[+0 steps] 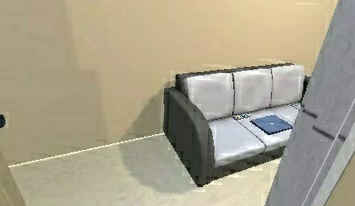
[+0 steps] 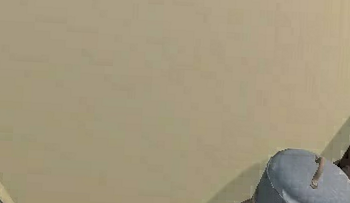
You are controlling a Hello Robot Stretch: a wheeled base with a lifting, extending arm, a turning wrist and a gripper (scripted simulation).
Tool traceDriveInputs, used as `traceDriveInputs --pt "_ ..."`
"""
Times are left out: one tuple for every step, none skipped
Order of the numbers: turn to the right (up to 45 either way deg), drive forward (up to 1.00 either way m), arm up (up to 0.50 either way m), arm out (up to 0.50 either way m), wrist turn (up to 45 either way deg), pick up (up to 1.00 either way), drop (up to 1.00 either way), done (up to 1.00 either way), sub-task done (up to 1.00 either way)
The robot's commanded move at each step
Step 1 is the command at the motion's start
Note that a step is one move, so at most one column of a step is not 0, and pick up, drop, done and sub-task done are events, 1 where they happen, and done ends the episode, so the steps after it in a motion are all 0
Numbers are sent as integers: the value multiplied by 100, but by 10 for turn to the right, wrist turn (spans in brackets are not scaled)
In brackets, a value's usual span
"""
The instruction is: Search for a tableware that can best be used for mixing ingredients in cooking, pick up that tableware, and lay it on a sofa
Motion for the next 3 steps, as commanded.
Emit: traceDriveInputs --pt "-30 0 0 0 0 0 0 0 0" --pt "30 0 0 0 0 0 0 0 0" --pt "0 30 0 0 0 0 0 0 0"
